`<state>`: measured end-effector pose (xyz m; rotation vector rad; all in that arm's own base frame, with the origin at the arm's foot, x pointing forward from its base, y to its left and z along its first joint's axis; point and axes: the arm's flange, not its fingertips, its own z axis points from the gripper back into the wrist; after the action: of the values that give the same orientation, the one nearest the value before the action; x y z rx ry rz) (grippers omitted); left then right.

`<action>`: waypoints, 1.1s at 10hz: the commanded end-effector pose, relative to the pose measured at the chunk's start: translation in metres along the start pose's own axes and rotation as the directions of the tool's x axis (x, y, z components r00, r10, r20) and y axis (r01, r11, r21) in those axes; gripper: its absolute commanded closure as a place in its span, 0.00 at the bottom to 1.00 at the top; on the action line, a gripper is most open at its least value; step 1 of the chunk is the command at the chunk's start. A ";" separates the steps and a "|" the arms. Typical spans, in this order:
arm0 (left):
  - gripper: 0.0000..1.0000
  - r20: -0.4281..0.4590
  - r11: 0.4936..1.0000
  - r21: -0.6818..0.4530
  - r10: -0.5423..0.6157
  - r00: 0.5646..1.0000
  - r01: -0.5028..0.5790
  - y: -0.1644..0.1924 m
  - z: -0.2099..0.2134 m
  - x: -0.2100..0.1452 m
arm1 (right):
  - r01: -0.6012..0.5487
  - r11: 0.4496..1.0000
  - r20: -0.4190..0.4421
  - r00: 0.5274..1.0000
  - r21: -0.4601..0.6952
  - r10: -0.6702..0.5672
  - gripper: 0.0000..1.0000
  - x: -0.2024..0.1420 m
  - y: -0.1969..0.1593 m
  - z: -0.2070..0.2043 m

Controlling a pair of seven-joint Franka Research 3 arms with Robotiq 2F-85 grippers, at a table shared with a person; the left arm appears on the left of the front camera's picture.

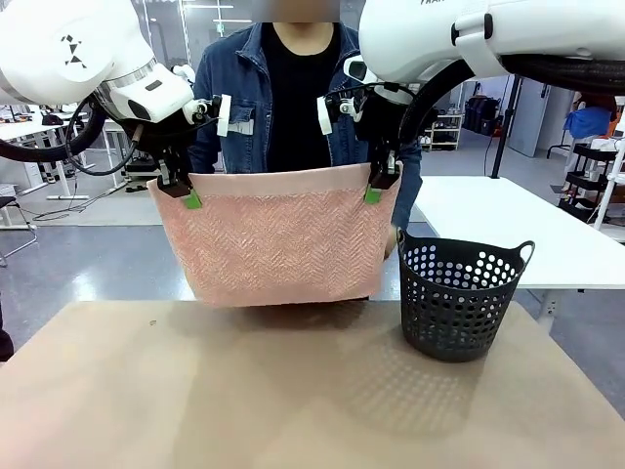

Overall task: Fold the towel.
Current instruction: Release the end of the 100 cm Hotel Towel you were holding.

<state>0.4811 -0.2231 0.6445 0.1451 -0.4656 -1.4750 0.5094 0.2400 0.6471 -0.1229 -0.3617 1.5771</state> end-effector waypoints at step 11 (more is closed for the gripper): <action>1.00 0.000 1.000 0.004 -0.004 1.000 0.004 0.001 0.002 -0.001 | -0.006 1.000 -0.002 1.000 0.000 0.006 1.00 -0.001 0.000 0.001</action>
<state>0.4811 -0.2232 0.6448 0.1453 -0.4662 -1.4750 0.5094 0.2400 0.6474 -0.1231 -0.3622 1.5771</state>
